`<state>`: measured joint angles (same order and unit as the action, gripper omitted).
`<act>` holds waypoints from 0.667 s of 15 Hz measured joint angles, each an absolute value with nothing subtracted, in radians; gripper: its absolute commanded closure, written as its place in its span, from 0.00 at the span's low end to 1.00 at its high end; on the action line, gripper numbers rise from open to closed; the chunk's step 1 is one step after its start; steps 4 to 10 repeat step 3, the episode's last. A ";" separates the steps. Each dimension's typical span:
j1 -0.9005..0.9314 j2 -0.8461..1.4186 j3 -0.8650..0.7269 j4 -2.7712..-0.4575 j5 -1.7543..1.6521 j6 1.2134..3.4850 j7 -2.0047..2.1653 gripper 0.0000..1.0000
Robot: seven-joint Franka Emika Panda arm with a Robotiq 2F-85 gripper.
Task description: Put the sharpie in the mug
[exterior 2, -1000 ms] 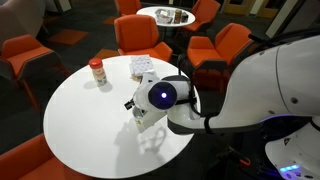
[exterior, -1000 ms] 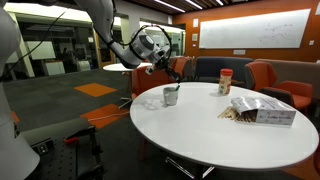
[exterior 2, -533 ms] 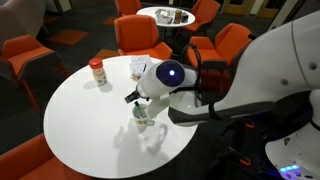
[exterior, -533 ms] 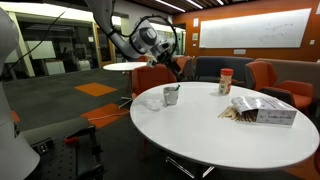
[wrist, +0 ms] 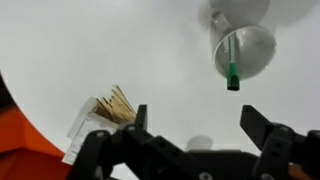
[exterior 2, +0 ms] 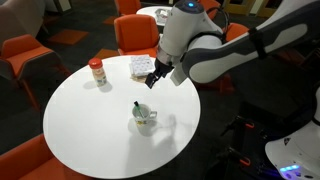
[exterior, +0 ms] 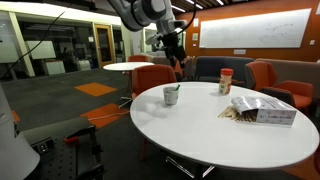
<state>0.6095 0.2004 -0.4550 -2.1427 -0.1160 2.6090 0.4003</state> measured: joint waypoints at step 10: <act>0.377 0.130 -0.231 -2.141 -0.018 2.428 0.227 0.00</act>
